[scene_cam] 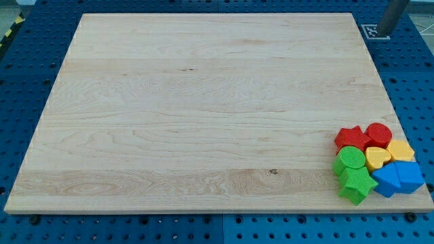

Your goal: Point your arm at the bottom right

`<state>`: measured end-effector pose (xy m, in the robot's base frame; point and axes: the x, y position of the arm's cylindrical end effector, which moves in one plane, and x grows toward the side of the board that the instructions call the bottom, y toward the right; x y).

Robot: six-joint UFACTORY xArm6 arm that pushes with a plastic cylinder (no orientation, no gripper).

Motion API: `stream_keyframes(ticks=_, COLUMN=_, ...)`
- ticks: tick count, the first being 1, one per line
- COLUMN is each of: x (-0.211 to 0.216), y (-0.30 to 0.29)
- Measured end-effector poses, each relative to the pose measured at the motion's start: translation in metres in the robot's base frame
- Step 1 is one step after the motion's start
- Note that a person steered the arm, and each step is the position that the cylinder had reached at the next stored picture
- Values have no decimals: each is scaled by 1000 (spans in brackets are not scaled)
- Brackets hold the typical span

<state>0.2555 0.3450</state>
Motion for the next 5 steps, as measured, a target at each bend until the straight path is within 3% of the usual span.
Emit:
stream_keyframes(ticks=1, x=4, y=1)
stream_keyframes(ticks=2, x=69, y=-1)
stream_keyframes(ticks=5, x=326, y=-28)
